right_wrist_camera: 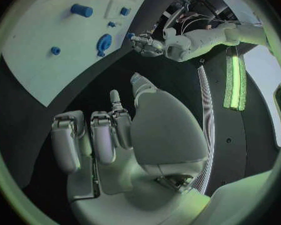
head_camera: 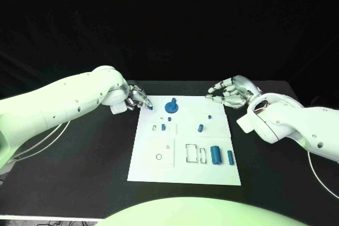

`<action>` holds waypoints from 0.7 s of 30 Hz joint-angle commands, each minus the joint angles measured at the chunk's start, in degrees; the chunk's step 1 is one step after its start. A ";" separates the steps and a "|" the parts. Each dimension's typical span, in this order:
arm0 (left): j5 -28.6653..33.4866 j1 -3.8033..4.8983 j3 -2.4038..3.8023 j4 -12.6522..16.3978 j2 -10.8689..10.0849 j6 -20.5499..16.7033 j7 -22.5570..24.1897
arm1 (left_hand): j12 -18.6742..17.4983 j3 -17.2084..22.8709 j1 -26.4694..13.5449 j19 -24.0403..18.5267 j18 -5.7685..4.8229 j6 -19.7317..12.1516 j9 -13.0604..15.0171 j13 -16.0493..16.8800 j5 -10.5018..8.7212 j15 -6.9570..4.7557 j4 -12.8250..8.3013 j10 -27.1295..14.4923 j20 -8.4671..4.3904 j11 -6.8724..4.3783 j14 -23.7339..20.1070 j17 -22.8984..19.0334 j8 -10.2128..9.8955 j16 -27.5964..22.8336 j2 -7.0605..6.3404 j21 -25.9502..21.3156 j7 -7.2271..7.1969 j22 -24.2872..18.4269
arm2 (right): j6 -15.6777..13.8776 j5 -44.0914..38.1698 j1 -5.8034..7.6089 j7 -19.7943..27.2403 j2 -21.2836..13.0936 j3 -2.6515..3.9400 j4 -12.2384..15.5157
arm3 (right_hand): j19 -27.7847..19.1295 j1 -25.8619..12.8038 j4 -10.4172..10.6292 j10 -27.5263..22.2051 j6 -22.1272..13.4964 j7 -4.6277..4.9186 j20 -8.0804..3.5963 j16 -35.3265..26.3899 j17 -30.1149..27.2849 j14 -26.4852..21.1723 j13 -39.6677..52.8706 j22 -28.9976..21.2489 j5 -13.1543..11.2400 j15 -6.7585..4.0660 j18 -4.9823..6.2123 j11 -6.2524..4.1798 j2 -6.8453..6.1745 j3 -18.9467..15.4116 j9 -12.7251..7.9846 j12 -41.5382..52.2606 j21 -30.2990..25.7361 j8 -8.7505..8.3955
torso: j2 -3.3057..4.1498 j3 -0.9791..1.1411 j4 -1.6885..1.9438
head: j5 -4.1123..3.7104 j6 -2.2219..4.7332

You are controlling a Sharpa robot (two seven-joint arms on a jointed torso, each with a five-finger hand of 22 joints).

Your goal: Assemble the parts on the task board

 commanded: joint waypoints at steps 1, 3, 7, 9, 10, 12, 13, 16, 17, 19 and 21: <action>2.14 0.01 0.02 3.28 -1.61 -3.76 0.08 | 0.52 9.52 -1.10 0.89 -0.54 1.37 5.09 0.31 1.92 -0.54 -9.78 0.89 -0.15 -0.10 4.08 7.77 0.30 0.43 -0.08 0.63 -0.76 0.63 | 0.57 -0.26 -0.03 0.32 -0.09 0.00 0.06 | 6.00 -0.23 -0.17 -0.04 -0.46 -0.08 -0.24 -0.22 12.52 5.38 8.63 15.09 -0.04 -0.47 -0.38 -0.28 0.28 -0.20 -0.07 -0.20 0.25 0.21 | -0.42 0.02 0.29 | 0.09 -0.22; 1.84 -0.08 -0.01 5.05 -2.56 -4.35 0.24 | 0.66 9.63 -1.33 1.04 -0.58 1.50 5.08 0.49 2.48 -0.59 -10.01 1.11 -0.21 -0.16 4.13 7.88 0.36 0.49 -0.12 0.76 -0.82 0.83 | 0.59 -0.26 -0.04 0.32 -0.16 0.00 0.08 | 6.00 -0.23 -0.17 -0.04 -0.46 -0.08 -0.24 -0.22 12.52 5.38 8.63 15.09 -0.04 -0.47 -0.38 -0.28 0.28 -0.20 -0.07 -0.20 0.25 0.21 | -0.45 0.00 0.35 | 0.08 -0.26; 0.55 -0.73 -0.10 9.25 -4.70 -5.88 0.60 | 0.80 9.71 -1.51 1.21 -0.63 1.63 5.07 0.68 2.86 -0.64 -10.17 1.32 -0.25 -0.21 4.17 7.99 0.41 0.55 -0.15 0.90 -0.87 1.08 | 0.60 -0.26 -0.06 0.31 -0.34 0.00 0.11 | 6.00 -0.23 -0.17 -0.04 -0.46 -0.08 -0.24 -0.22 12.52 5.38 8.63 15.09 -0.04 -0.47 -0.38 -0.28 0.28 -0.20 -0.07 -0.20 0.25 0.21 | -0.53 0.04 0.42 | 0.22 -0.36; -0.38 -1.11 -0.13 11.10 -5.55 -6.70 0.80 | 0.88 9.78 -1.61 1.33 -0.66 1.74 5.07 0.76 3.10 -0.67 -10.29 1.46 -0.28 -0.25 4.20 8.06 0.44 0.58 -0.16 1.00 -0.92 1.25 | 0.61 -0.26 -0.08 0.30 -0.43 0.00 0.13 | 6.00 -0.21 -0.18 -0.03 -0.46 -0.09 -0.24 -0.23 12.49 5.37 8.62 15.09 0.06 -0.48 -0.38 -0.29 0.24 -0.21 -0.08 -0.19 0.25 0.26 | -0.57 0.06 0.46 | 0.29 -0.45; -0.82 -1.25 -0.14 11.76 -5.84 -7.00 0.88 | 0.97 9.82 -1.68 1.46 -0.70 1.80 5.06 0.89 3.24 -0.69 -10.36 1.58 -0.30 -0.28 4.22 8.10 0.46 0.60 -0.18 1.10 -0.94 1.44 | 0.61 -0.26 -0.08 0.30 -0.46 -0.01 0.13 | 6.00 -0.21 -0.18 -0.03 -0.46 -0.09 -0.24 -0.23 12.49 5.37 8.62 15.09 0.06 -0.48 -0.38 -0.29 0.24 -0.21 -0.08 -0.19 0.25 0.26 | -0.60 0.04 0.49 | 0.31 -0.49; -2.19 -1.62 -0.16 13.27 -6.49 -7.40 1.05 | 1.08 9.92 -1.82 1.61 -0.74 1.94 5.05 1.02 3.56 -0.74 -10.51 1.77 -0.34 -0.33 4.26 8.20 0.51 0.66 -0.21 1.22 -1.00 1.64 | 0.62 -0.26 -0.11 0.29 -0.50 -0.01 0.15 | 6.00 -0.21 -0.18 -0.03 -0.46 -0.09 -0.24 -0.23 12.49 5.37 8.62 15.09 0.06 -0.48 -0.38 -0.29 0.24 -0.21 -0.08 -0.19 0.25 0.26 | -0.52 0.02 0.46 | 0.48 -0.50; -2.95 -1.80 -0.16 13.94 -6.77 -7.40 1.11 | 1.09 10.00 -1.90 1.69 -0.76 2.01 5.04 1.02 3.75 -0.77 -10.60 1.83 -0.37 -0.37 4.28 8.27 0.53 0.69 -0.23 1.29 -1.03 1.75 | 0.62 -0.26 -0.13 0.30 -0.51 -0.01 0.15 | 6.00 -0.21 -0.18 -0.03 -0.46 -0.09 -0.24 -0.23 12.49 5.37 8.62 15.09 0.06 -0.48 -0.38 -0.29 0.24 -0.21 -0.08 -0.19 0.25 0.26 | -0.46 0.00 0.40 | 0.58 -0.47; -4.87 -2.21 -0.17 15.53 -7.38 -6.92 0.99 | 1.11 10.13 -2.05 1.86 -0.80 2.11 5.02 1.04 4.10 -0.83 -10.76 1.94 -0.43 -0.42 4.30 8.33 0.57 0.73 -0.30 1.43 -1.08 1.99 | 0.65 -0.26 -0.21 0.30 -0.52 -0.01 0.16 | 6.00 -0.21 -0.18 -0.03 -0.46 -0.09 -0.24 -0.23 12.49 5.37 8.62 15.09 0.06 -0.48 -0.38 -0.29 0.24 -0.21 -0.08 -0.19 0.25 0.26 | -0.38 0.00 0.31 | 0.69 -0.46; -5.39 -2.32 -0.17 15.91 -7.50 -6.74 0.86 | 1.12 10.18 -2.10 1.91 -0.81 2.15 5.01 1.05 4.24 -0.85 -10.81 1.98 -0.45 -0.44 4.31 8.35 0.58 0.74 -0.31 1.48 -1.09 2.06 | 0.66 -0.26 -0.24 0.30 -0.52 -0.01 0.16 | 6.00 -0.21 -0.18 -0.03 -0.46 -0.09 -0.24 -0.23 12.49 5.37 8.62 15.09 0.06 -0.48 -0.38 -0.29 0.24 -0.21 -0.08 -0.19 0.25 0.26 | -0.38 0.00 0.30 | 0.71 -0.49; -5.96 -2.45 -0.21 16.30 -7.59 -6.57 0.67 | 1.13 10.20 -2.13 1.95 -0.82 2.17 5.01 1.05 4.32 -0.86 -10.84 2.00 -0.46 -0.45 4.32 8.37 0.58 0.75 -0.32 1.51 -1.10 2.12 | 0.66 -0.26 -0.27 0.30 -0.52 -0.02 0.16 | 6.00 -0.21 -0.18 -0.03 -0.46 -0.09 -0.24 -0.23 12.49 5.37 8.62 15.09 0.06 -0.48 -0.38 -0.29 0.24 -0.21 -0.08 -0.19 0.25 0.26 | -0.37 0.02 0.25 | 0.79 -0.56; -6.71 -2.64 -0.34 16.77 -7.65 -6.42 0.33 | 1.15 10.26 -2.19 2.01 -0.84 2.21 5.00 1.07 4.48 -0.88 -10.90 2.05 -0.48 -0.47 4.33 8.40 0.59 0.77 -0.33 1.56 -1.12 2.20 | 0.66 -0.26 -0.30 0.30 -0.53 -0.02 0.16 | 6.00 -0.21 -0.18 -0.03 -0.46 -0.09 -0.24 -0.23 12.49 5.37 8.62 15.09 0.06 -0.48 -0.38 -0.29 0.24 -0.21 -0.08 -0.19 0.25 0.26 | -0.35 0.06 0.22 | 0.84 -0.56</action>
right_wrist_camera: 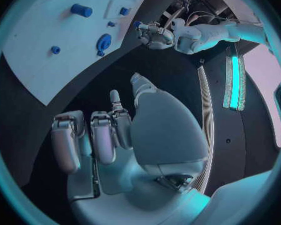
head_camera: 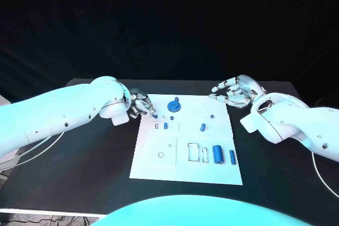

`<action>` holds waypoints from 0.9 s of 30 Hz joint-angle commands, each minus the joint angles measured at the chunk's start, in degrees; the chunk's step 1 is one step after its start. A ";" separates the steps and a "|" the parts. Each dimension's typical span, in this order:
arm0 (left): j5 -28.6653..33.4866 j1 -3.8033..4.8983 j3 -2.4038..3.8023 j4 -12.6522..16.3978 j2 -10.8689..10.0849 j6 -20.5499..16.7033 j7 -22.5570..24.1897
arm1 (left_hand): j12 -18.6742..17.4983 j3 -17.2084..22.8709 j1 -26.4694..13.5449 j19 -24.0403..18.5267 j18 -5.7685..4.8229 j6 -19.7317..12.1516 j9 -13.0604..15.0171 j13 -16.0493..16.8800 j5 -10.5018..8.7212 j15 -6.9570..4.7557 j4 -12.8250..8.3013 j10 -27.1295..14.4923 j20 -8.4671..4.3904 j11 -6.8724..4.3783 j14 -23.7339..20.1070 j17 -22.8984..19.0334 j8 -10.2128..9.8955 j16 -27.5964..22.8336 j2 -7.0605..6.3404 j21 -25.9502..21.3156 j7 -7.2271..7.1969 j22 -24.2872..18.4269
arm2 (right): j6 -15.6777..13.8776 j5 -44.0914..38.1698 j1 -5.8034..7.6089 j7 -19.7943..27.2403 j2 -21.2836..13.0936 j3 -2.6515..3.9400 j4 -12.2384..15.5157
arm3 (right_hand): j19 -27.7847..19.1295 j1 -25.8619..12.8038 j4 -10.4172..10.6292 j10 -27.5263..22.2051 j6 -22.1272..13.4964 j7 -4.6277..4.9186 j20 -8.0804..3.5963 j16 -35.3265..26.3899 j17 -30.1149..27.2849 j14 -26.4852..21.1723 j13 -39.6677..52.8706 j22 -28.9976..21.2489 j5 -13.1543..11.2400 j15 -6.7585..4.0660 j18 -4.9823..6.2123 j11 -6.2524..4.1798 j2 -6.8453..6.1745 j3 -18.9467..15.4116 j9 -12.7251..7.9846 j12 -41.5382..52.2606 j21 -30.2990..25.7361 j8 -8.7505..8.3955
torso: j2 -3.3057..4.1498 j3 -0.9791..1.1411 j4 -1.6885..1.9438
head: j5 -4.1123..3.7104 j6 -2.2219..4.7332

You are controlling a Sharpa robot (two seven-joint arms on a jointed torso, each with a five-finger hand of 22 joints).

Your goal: Assemble the parts on the task board

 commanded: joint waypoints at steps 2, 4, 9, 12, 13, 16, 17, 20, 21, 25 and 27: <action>-4.12 -0.40 -0.26 1.08 0.01 -0.62 -0.28 | 0.24 10.48 -0.19 0.52 -0.83 1.24 0.05 0.03 0.43 -0.30 -10.74 0.44 -0.02 -0.08 4.15 8.41 0.26 0.29 0.32 0.31 -0.92 0.07 | 0.62 -0.26 -0.11 0.31 -0.04 0.00 0.08 | 6.00 -0.22 -0.18 -0.03 -0.46 -0.09 -0.24 -0.23 12.49 5.37 8.63 15.06 0.06 -0.48 -0.38 -0.29 0.24 -0.21 -0.08 -0.20 0.25 0.26 | 0.09 0.03 -0.10 | 0.11 -0.15; -4.62 -0.71 -0.41 1.39 0.10 -0.85 -0.59 | 0.24 10.48 -0.19 0.52 -0.83 1.24 0.05 0.03 0.43 -0.30 -10.74 0.44 -0.02 -0.08 4.15 8.41 0.26 0.29 0.32 0.31 -0.92 0.07 | 0.61 -0.26 -0.14 0.32 -0.06 0.00 0.10 | 6.00 -0.22 -0.18 -0.03 -0.46 -0.09 -0.24 -0.23 12.49 5.37 8.63 15.06 0.06 -0.48 -0.38 -0.29 0.24 -0.21 -0.08 -0.20 0.25 0.26 | 0.12 -0.05 -0.07 | 0.06 -0.23; -5.78 -1.31 -0.56 1.83 0.29 -1.35 -0.99 | 0.30 10.53 -0.31 0.61 -0.86 1.31 0.04 0.11 0.68 -0.33 -10.84 0.55 -0.06 -0.11 4.17 8.46 0.29 0.32 0.26 0.38 -0.95 0.19 | 0.60 -0.26 -0.16 0.33 -0.09 0.00 0.12 | 6.00 -0.22 -0.18 -0.03 -0.46 -0.09 -0.24 -0.23 12.49 5.37 8.63 15.06 0.06 -0.48 -0.38 -0.29 0.24 -0.21 -0.08 -0.20 0.25 0.26 | 0.09 -0.01 -0.09 | 0.09 -0.37; -6.26 -1.52 -0.59 2.01 0.31 -1.38 -1.22 | 0.34 10.54 -0.36 0.63 -0.86 1.34 0.04 0.16 0.79 -0.34 -10.87 0.61 -0.07 -0.13 4.17 8.45 0.31 0.31 0.23 0.41 -0.96 0.22 | 0.59 -0.26 -0.17 0.33 -0.11 0.00 0.13 | 6.00 -0.22 -0.18 -0.03 -0.46 -0.09 -0.24 -0.23 12.49 5.37 8.63 15.06 0.06 -0.48 -0.38 -0.29 0.24 -0.21 -0.08 -0.20 0.25 0.26 | 0.09 0.00 -0.09 | 0.06 -0.44; -6.38 -1.57 -0.60 2.06 0.31 -1.33 -1.29 | 0.34 10.54 -0.36 0.63 -0.86 1.34 0.04 0.16 0.79 -0.34 -10.87 0.61 -0.07 -0.13 4.17 8.45 0.31 0.31 0.23 0.41 -0.96 0.22 | 0.58 -0.26 -0.17 0.33 -0.12 0.00 0.14 | 6.00 -0.22 -0.18 -0.03 -0.46 -0.09 -0.24 -0.23 12.49 5.37 8.63 15.06 0.06 -0.48 -0.38 -0.29 0.24 -0.21 -0.08 -0.20 0.25 0.26 | 0.09 -0.01 -0.08 | 0.05 -0.48; -6.58 -1.70 -0.61 2.10 0.33 -1.07 -1.37 | 0.45 10.56 -0.43 0.69 -0.88 1.39 0.03 0.32 0.95 -0.36 -10.93 0.73 -0.09 -0.14 4.19 8.52 0.33 0.35 0.20 0.46 -0.99 0.31 | 0.58 -0.26 -0.18 0.34 -0.13 0.00 0.13 | 6.00 -0.22 -0.18 -0.03 -0.46 -0.09 -0.24 -0.23 12.49 5.37 8.63 15.06 0.06 -0.48 -0.38 -0.29 0.24 -0.21 -0.08 -0.20 0.25 0.26 | 0.08 -0.03 -0.01 | 0.01 -0.59; -6.59 -1.74 -0.62 2.09 0.34 -1.03 -1.39 | 0.45 10.56 -0.43 0.69 -0.88 1.39 0.03 0.32 0.95 -0.36 -10.93 0.73 -0.09 -0.14 4.19 8.52 0.33 0.35 0.20 0.46 -0.99 0.31 | 0.58 -0.26 -0.18 0.35 -0.13 0.00 0.13 | 6.00 -0.22 -0.18 -0.03 -0.46 -0.09 -0.24 -0.23 12.49 5.37 8.63 15.06 0.06 -0.48 -0.38 -0.29 0.24 -0.21 -0.08 -0.20 0.25 0.26 | 0.07 -0.03 0.00 | 0.02 -0.61; -6.62 -1.99 -0.63 2.03 0.44 -0.94 -1.44 | 0.58 10.60 -0.52 0.79 -0.91 1.46 0.03 0.49 1.19 -0.38 -11.00 0.88 -0.12 -0.18 4.22 8.62 0.36 0.40 0.16 0.55 -1.02 0.46 | 0.57 -0.26 -0.18 0.37 -0.13 0.00 0.13 | 6.00 -0.22 -0.18 -0.03 -0.46 -0.09 -0.24 -0.23 12.49 5.37 8.63 15.06 0.06 -0.48 -0.38 -0.29 0.24 -0.21 -0.08 -0.20 0.25 0.26 | 0.06 -0.06 0.02 | 0.06 -0.69; -6.63 -2.09 -0.63 2.01 0.48 -0.91 -1.44 | 0.65 10.61 -0.57 0.83 -0.92 1.49 0.02 0.60 1.32 -0.40 -11.05 0.96 -0.13 -0.19 4.24 8.68 0.37 0.43 0.12 0.58 -1.04 0.51 | 0.57 -0.26 -0.19 0.38 -0.12 0.00 0.13 | 6.00 -0.22 -0.18 -0.03 -0.46 -0.09 -0.24 -0.23 12.49 5.37 8.63 15.06 0.06 -0.48 -0.38 -0.29 0.24 -0.21 -0.08 -0.20 0.25 0.26 | 0.07 -0.06 -0.01 | 0.10 -0.69; -6.68 -2.40 -0.68 2.06 0.63 -0.96 -1.44 | 0.64 10.63 -0.62 0.84 -0.92 1.52 0.02 0.57 1.45 -0.41 -11.08 0.98 -0.14 -0.20 4.24 8.67 0.39 0.43 0.10 0.60 -1.05 0.53 | 0.57 -0.26 -0.21 0.40 -0.08 0.00 0.10 | 6.00 -0.22 -0.18 -0.03 -0.46 -0.09 -0.24 -0.23 12.49 5.37 8.63 15.06 0.06 -0.48 -0.38 -0.29 0.24 -0.21 -0.08 -0.20 0.25 0.26 | 0.04 -0.10 -0.04 | 0.09 -0.70; -6.71 -2.48 -0.71 2.10 0.66 -0.95 -1.45 | 0.65 10.63 -0.63 0.85 -0.93 1.53 0.02 0.58 1.48 -0.41 -11.09 1.00 -0.15 -0.20 4.24 8.67 0.39 0.43 0.09 0.61 -1.05 0.56 | 0.57 -0.26 -0.23 0.41 -0.07 0.00 0.09 | 6.00 -0.22 -0.18 -0.03 -0.46 -0.09 -0.24 -0.23 12.49 5.37 8.63 15.06 0.06 -0.48 -0.38 -0.29 0.24 -0.21 -0.08 -0.20 0.25 0.26 | 0.03 -0.08 -0.06 | 0.14 -0.71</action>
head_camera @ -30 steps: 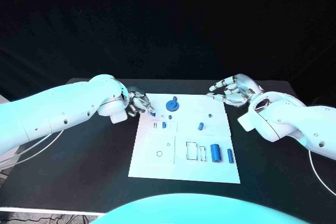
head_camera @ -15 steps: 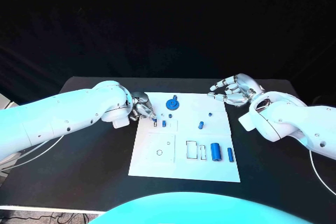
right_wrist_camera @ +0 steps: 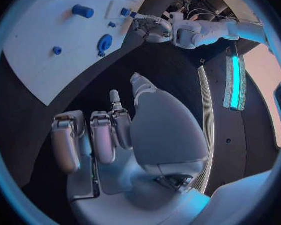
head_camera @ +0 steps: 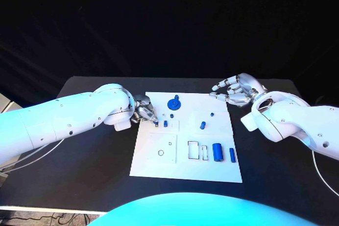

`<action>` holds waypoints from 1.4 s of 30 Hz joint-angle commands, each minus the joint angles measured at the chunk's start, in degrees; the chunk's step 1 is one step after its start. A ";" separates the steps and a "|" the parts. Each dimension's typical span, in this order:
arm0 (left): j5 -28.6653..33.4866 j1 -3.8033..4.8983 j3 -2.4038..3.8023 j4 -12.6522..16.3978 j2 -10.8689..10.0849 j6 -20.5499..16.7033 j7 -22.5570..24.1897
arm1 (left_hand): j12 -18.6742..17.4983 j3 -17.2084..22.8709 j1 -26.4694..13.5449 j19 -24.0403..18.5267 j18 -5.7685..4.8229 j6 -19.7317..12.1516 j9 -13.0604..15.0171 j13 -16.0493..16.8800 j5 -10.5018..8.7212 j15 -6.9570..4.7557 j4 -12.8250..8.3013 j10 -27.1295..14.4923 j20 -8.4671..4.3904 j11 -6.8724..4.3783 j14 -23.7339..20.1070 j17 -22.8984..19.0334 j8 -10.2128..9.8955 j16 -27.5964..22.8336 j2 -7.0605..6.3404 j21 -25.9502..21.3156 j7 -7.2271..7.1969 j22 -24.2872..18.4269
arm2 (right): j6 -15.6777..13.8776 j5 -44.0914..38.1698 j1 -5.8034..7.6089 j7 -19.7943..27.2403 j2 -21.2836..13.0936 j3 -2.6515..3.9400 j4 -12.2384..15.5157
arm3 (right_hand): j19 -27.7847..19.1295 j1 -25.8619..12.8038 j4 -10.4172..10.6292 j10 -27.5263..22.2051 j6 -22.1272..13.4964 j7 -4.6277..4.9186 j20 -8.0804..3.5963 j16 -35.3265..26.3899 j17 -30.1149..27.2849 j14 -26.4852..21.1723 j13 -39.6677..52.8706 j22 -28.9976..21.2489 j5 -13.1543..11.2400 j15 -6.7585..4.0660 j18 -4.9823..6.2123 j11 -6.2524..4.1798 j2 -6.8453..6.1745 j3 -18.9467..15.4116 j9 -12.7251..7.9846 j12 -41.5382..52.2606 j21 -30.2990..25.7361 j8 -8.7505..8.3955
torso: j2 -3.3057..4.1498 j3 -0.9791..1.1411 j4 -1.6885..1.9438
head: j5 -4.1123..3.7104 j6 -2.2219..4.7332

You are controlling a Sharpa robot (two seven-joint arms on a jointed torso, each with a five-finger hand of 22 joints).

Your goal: Assemble the parts on the task board

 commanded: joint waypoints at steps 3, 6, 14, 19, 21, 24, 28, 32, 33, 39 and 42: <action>-0.77 -0.11 -0.05 0.20 0.20 -0.10 -0.11 | 0.45 9.95 -0.14 0.51 -0.96 1.17 0.02 0.10 0.35 -0.43 -10.43 0.37 -0.16 0.06 4.25 8.69 0.41 0.21 0.61 0.45 -0.67 0.19 | 0.57 -0.25 -0.07 0.43 0.04 0.00 0.04 | 6.00 -0.22 -0.18 -0.03 -0.46 -0.09 -0.24 -0.23 12.46 5.37 8.63 15.07 0.06 -0.48 -0.38 -0.29 0.24 -0.21 -0.08 -0.20 0.25 0.26 | -0.03 0.02 0.04 | 0.10 -0.07; -1.11 -0.17 -0.10 0.07 0.30 -0.23 -0.14 | 0.52 9.95 -0.19 0.55 -0.97 1.21 0.02 0.20 0.49 -0.44 -10.47 0.45 -0.17 0.05 4.26 8.75 0.43 0.24 0.58 0.49 -0.69 0.25 | 0.58 -0.24 -0.09 0.44 0.06 0.00 0.03 | 6.00 -0.22 -0.18 -0.03 -0.46 -0.09 -0.24 -0.23 12.46 5.37 8.63 15.07 0.06 -0.48 -0.38 -0.29 0.24 -0.21 -0.08 -0.20 0.25 0.26 | -0.02 0.00 0.07 | 0.19 -0.09; -1.72 -0.36 -0.17 -0.39 0.67 -0.45 -0.13 | 0.52 9.95 -0.19 0.55 -0.97 1.21 0.02 0.20 0.49 -0.44 -10.47 0.45 -0.17 0.05 4.26 8.75 0.43 0.24 0.58 0.49 -0.69 0.25 | 0.61 -0.22 -0.11 0.48 0.09 0.00 0.01 | 6.00 -0.22 -0.18 -0.03 -0.46 -0.09 -0.24 -0.23 12.46 5.37 8.63 15.07 0.06 -0.48 -0.38 -0.29 0.24 -0.21 -0.08 -0.20 0.25 0.26 | 0.05 0.02 -0.10 | 0.27 -0.06; -1.91 -0.43 -0.18 -0.54 0.85 -0.44 -0.12 | 0.57 9.97 -0.25 0.58 -0.98 1.26 0.01 0.27 0.68 -0.46 -10.51 0.53 -0.19 0.03 4.28 8.81 0.45 0.27 0.55 0.52 -0.71 0.30 | 0.62 -0.22 -0.12 0.47 0.08 0.00 -0.01 | 6.00 -0.22 -0.18 -0.03 -0.46 -0.09 -0.24 -0.23 12.46 5.37 8.63 15.07 0.06 -0.48 -0.38 -0.29 0.24 -0.21 -0.08 -0.20 0.25 0.26 | 0.08 0.04 -0.11 | 0.28 -0.06; -1.97 -0.45 -0.18 -0.64 0.95 -0.34 -0.13 | 0.57 9.97 -0.25 0.58 -0.98 1.26 0.01 0.27 0.68 -0.46 -10.51 0.53 -0.19 0.03 4.28 8.81 0.45 0.27 0.55 0.52 -0.71 0.30 | 0.63 -0.22 -0.13 0.47 0.08 0.00 0.00 | 6.00 -0.22 -0.18 -0.03 -0.46 -0.09 -0.24 -0.23 12.46 5.37 8.63 15.07 0.06 -0.48 -0.38 -0.29 0.24 -0.21 -0.08 -0.20 0.25 0.26 | 0.06 0.03 -0.09 | 0.37 -0.15; -2.02 -0.49 -0.20 -0.81 1.13 -0.04 -0.16 | 0.64 9.96 -0.28 0.59 -0.98 1.28 0.01 0.38 0.71 -0.46 -10.52 0.59 -0.19 0.02 4.29 8.82 0.45 0.28 0.54 0.53 -0.71 0.32 | 0.64 -0.22 -0.13 0.46 0.05 0.00 0.01 | 6.00 -0.22 -0.18 -0.03 -0.46 -0.09 -0.24 -0.23 12.46 5.37 8.63 15.07 0.06 -0.48 -0.38 -0.29 0.24 -0.21 -0.08 -0.20 0.25 0.26 | 0.05 0.05 -0.03 | 0.52 -0.16; -2.27 -0.53 -0.26 -0.88 1.27 0.67 -0.32 | 0.62 9.94 -0.31 0.54 -0.96 1.29 0.01 0.34 0.74 -0.47 -10.53 0.59 -0.20 0.02 4.29 8.85 0.46 0.29 0.51 0.50 -0.71 0.23 | 0.64 -0.22 -0.13 0.47 0.02 0.00 0.00 | 6.00 -0.21 -0.18 -0.02 -0.48 -0.10 -0.26 -0.22 12.49 5.38 8.62 15.07 0.16 -0.49 -0.38 -0.30 0.24 -0.22 -0.10 -0.19 0.25 0.35 | 0.04 -0.01 -0.02 | 0.47 -0.16; -2.39 -0.56 -0.29 -0.85 1.33 1.39 -0.60 | 0.64 9.92 -0.34 0.50 -0.95 1.30 0.00 0.36 0.76 -0.47 -10.54 0.61 -0.20 0.02 4.30 8.86 0.46 0.29 0.49 0.48 -0.72 0.18 | 0.65 -0.22 -0.13 0.48 0.03 0.00 -0.01 | 6.00 -0.20 -0.18 -0.02 -0.49 -0.10 -0.26 -0.22 12.51 5.39 8.62 15.07 0.22 -0.50 -0.38 -0.31 0.23 -0.22 -0.11 -0.19 0.25 0.40 | 0.05 0.01 -0.08 | 0.48 -0.16; -2.40 -0.56 -0.29 -0.85 1.33 1.49 -0.64 | 0.64 9.92 -0.34 0.50 -0.95 1.30 0.00 0.36 0.76 -0.47 -10.54 0.61 -0.20 0.02 4.30 8.86 0.46 0.29 0.49 0.48 -0.72 0.18 | 0.65 -0.22 -0.13 0.48 0.03 0.00 -0.01 | 6.00 -0.20 -0.18 -0.02 -0.49 -0.10 -0.26 -0.22 12.51 5.39 8.62 15.07 0.22 -0.50 -0.38 -0.31 0.23 -0.22 -0.11 -0.19 0.25 0.40 | 0.05 0.00 -0.08 | 0.48 -0.16; -2.46 -0.58 -0.30 -0.76 1.19 2.12 -0.89 | 0.73 9.89 -0.36 0.50 -0.95 1.30 -0.01 0.51 0.77 -0.47 -10.58 0.68 -0.21 0.01 4.32 8.94 0.45 0.33 0.44 0.49 -0.72 0.19 | 0.65 -0.22 -0.13 0.47 0.00 0.00 -0.03 | 6.00 -0.20 -0.18 -0.02 -0.49 -0.10 -0.26 -0.22 12.51 5.39 8.62 15.07 0.22 -0.50 -0.38 -0.31 0.23 -0.22 -0.11 -0.19 0.25 0.40 | 0.07 -0.02 -0.07 | 0.48 -0.16; -2.47 -0.58 -0.30 -0.75 1.12 1.94 -0.95 | 0.74 9.89 -0.36 0.49 -0.95 1.30 -0.01 0.52 0.78 -0.47 -10.59 0.69 -0.21 0.01 4.32 8.96 0.45 0.34 0.42 0.49 -0.73 0.18 | 0.65 -0.22 -0.13 0.47 -0.02 0.00 -0.03 | 6.00 -0.20 -0.18 -0.02 -0.49 -0.10 -0.26 -0.22 12.51 5.39 8.62 15.07 0.22 -0.50 -0.38 -0.31 0.23 -0.22 -0.11 -0.19 0.25 0.40 | 0.04 0.00 -0.03 | 0.49 -0.16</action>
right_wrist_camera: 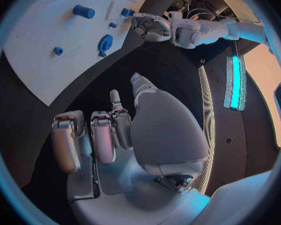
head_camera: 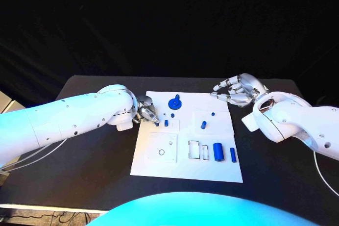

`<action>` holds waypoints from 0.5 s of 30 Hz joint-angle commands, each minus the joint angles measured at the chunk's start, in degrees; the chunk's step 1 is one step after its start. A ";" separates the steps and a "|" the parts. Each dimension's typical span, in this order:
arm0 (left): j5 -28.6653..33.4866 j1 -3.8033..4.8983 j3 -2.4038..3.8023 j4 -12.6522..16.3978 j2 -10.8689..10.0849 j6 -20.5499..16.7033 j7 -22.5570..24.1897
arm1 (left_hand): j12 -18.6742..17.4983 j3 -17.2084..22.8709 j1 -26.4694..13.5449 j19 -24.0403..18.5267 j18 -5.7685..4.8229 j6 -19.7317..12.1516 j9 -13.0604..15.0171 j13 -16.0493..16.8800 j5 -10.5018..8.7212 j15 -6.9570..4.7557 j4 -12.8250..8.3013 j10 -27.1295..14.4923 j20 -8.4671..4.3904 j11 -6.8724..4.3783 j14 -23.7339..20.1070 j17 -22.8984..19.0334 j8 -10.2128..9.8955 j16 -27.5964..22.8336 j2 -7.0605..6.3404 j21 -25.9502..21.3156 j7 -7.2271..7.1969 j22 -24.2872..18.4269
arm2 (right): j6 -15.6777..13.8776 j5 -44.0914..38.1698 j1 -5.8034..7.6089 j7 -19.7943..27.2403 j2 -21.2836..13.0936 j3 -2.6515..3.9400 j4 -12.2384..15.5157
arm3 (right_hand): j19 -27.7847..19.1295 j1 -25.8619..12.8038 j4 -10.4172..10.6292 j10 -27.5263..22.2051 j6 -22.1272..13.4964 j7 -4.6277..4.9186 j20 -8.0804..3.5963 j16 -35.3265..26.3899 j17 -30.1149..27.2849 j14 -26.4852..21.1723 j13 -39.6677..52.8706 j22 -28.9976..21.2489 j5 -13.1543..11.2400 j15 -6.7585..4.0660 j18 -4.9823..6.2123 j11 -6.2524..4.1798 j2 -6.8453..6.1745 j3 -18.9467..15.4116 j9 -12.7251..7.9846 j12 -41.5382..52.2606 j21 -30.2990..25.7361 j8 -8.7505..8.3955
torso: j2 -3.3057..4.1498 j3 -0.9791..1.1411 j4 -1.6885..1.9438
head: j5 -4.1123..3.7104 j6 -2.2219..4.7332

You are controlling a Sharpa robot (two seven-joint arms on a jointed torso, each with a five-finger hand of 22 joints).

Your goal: Assemble the parts on the task board

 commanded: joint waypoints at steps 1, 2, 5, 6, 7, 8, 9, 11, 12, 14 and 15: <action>-0.39 -0.15 -0.10 0.13 0.05 1.35 -0.41 | 0.40 10.04 0.21 0.30 -0.95 1.07 0.10 0.06 0.25 -0.48 -10.45 0.27 -0.02 0.02 4.33 8.98 0.31 0.35 0.53 0.25 -0.49 -0.02 | 0.63 -0.23 -0.03 0.44 -0.01 0.00 0.05 | 6.00 -0.20 -0.18 -0.02 -0.48 -0.10 -0.26 -0.22 12.53 5.39 8.59 15.10 0.22 -0.50 -0.38 -0.31 0.23 -0.22 -0.05 -0.19 0.25 0.18 | -0.01 -0.01 0.04 | 0.04 0.01; -0.39 -0.15 -0.10 0.14 0.04 1.28 -0.41 | 0.40 10.04 0.21 0.30 -0.95 1.07 0.10 0.06 0.25 -0.48 -10.45 0.27 -0.02 0.02 4.33 8.98 0.31 0.35 0.53 0.25 -0.49 -0.02 | 0.63 -0.23 -0.03 0.44 0.00 0.00 0.05 | 6.00 -0.20 -0.18 -0.02 -0.48 -0.10 -0.26 -0.22 12.53 5.39 8.59 15.10 0.22 -0.50 -0.38 -0.31 0.23 -0.22 -0.05 -0.19 0.25 0.18 | -0.03 -0.02 0.05 | 0.05 0.01; -0.39 -0.16 -0.10 0.17 0.03 1.18 -0.40 | 0.44 10.02 0.21 0.30 -0.95 1.08 0.09 0.12 0.26 -0.48 -10.48 0.30 -0.02 0.01 4.36 9.08 0.31 0.40 0.49 0.26 -0.50 -0.01 | 0.63 -0.23 -0.04 0.45 0.01 0.00 0.04 | 6.00 -0.20 -0.18 -0.02 -0.48 -0.10 -0.26 -0.22 12.53 5.39 8.59 15.10 0.22 -0.50 -0.38 -0.31 0.23 -0.22 -0.05 -0.19 0.25 0.18 | 0.00 -0.04 0.05 | 0.06 0.01; -0.39 -0.16 -0.10 0.17 0.02 1.18 -0.39 | 0.45 10.02 0.21 0.31 -0.95 1.08 0.09 0.14 0.26 -0.48 -10.48 0.31 -0.02 0.01 4.36 9.08 0.31 0.40 0.49 0.26 -0.50 0.00 | 0.63 -0.23 -0.04 0.45 0.02 0.00 0.04 | 6.00 -0.20 -0.18 -0.02 -0.48 -0.10 -0.26 -0.22 12.53 5.39 8.59 15.10 0.22 -0.50 -0.38 -0.31 0.23 -0.22 -0.05 -0.19 0.25 0.18 | 0.01 -0.03 0.03 | 0.08 0.01; -0.40 -0.16 -0.10 0.18 0.02 1.17 -0.38 | 0.57 10.01 0.22 0.36 -0.97 1.10 0.09 0.33 0.28 -0.48 -10.51 0.40 -0.02 0.00 4.37 9.12 0.31 0.42 0.47 0.29 -0.51 0.08 | 0.64 -0.23 -0.04 0.45 0.03 0.00 0.03 | 6.00 -0.20 -0.18 -0.02 -0.48 -0.10 -0.26 -0.22 12.53 5.39 8.59 15.10 0.22 -0.50 -0.38 -0.31 0.23 -0.22 -0.05 -0.19 0.25 0.18 | 0.00 -0.03 0.00 | 0.12 0.01; -0.40 -0.16 -0.10 0.18 0.02 1.15 -0.39 | 0.57 10.01 0.22 0.36 -0.97 1.10 0.09 0.33 0.28 -0.48 -10.51 0.40 -0.02 0.00 4.37 9.12 0.31 0.42 0.47 0.29 -0.51 0.08 | 0.64 -0.23 -0.04 0.45 0.03 0.00 0.02 | 6.00 -0.20 -0.18 -0.02 -0.48 -0.10 -0.26 -0.22 12.53 5.39 8.59 15.10 0.22 -0.50 -0.38 -0.31 0.23 -0.22 -0.05 -0.19 0.25 0.18 | 0.00 -0.04 0.00 | 0.13 0.01; -0.40 -0.16 -0.10 0.17 0.02 1.13 -0.39 | 0.57 10.01 0.22 0.36 -0.97 1.10 0.09 0.33 0.28 -0.48 -10.51 0.40 -0.02 0.00 4.37 9.12 0.31 0.42 0.47 0.29 -0.51 0.08 | 0.63 -0.23 -0.04 0.46 0.03 0.00 0.02 | 6.00 -0.20 -0.18 -0.02 -0.48 -0.10 -0.26 -0.22 12.53 5.39 8.59 15.10 0.22 -0.50 -0.38 -0.31 0.23 -0.22 -0.05 -0.19 0.25 0.18 | -0.01 -0.02 -0.01 | 0.13 0.01; -0.40 -0.16 -0.09 0.15 0.04 1.02 -0.40 | 0.62 10.00 0.24 0.34 -0.97 1.12 0.08 0.39 0.30 -0.48 -10.55 0.44 -0.02 -0.01 4.38 9.18 0.32 0.45 0.44 0.29 -0.53 0.06 | 0.60 -0.23 -0.05 0.50 0.04 0.00 0.02 | 6.00 -0.20 -0.18 -0.02 -0.48 -0.10 -0.26 -0.22 12.53 5.39 8.59 15.10 0.22 -0.50 -0.38 -0.31 0.23 -0.22 -0.05 -0.19 0.25 0.18 | -0.01 -0.02 0.00 | 0.08 0.01; -0.40 -0.16 -0.09 0.12 0.04 0.97 -0.41 | 0.62 9.99 0.24 0.37 -0.98 1.14 0.08 0.39 0.31 -0.49 -10.57 0.45 -0.03 -0.02 4.38 9.17 0.32 0.44 0.42 0.31 -0.53 0.11 | 0.59 -0.23 -0.05 0.52 0.03 0.00 0.04 | 6.00 -0.20 -0.18 -0.02 -0.48 -0.10 -0.26 -0.22 12.53 5.39 8.59 15.10 0.22 -0.50 -0.38 -0.31 0.23 -0.22 -0.05 -0.19 0.25 0.18 | 0.00 -0.02 0.01 | 0.08 0.01; -0.44 -0.17 -0.09 0.05 0.08 0.89 -0.43 | 0.62 9.99 0.24 0.37 -0.98 1.14 0.08 0.39 0.31 -0.49 -10.57 0.45 -0.03 -0.02 4.38 9.17 0.32 0.44 0.42 0.31 -0.53 0.11 | 0.57 -0.23 -0.06 0.56 0.03 0.00 0.06 | 6.00 -0.20 -0.18 -0.02 -0.48 -0.10 -0.26 -0.22 12.53 5.39 8.59 15.10 0.22 -0.50 -0.38 -0.31 0.23 -0.22 -0.05 -0.19 0.25 0.18 | 0.01 0.01 0.03 | 0.09 0.01; -0.46 -0.17 -0.09 0.02 0.09 0.87 -0.44 | 0.62 9.99 0.24 0.37 -0.98 1.14 0.08 0.39 0.31 -0.49 -10.57 0.45 -0.03 -0.02 4.38 9.17 0.32 0.44 0.42 0.31 -0.53 0.11 | 0.57 -0.23 -0.07 0.57 0.03 0.00 0.06 | 6.00 -0.20 -0.18 -0.02 -0.48 -0.10 -0.26 -0.22 12.53 5.39 8.59 15.10 0.22 -0.50 -0.38 -0.31 0.23 -0.22 -0.05 -0.19 0.25 0.18 | 0.01 0.01 0.03 | 0.09 0.01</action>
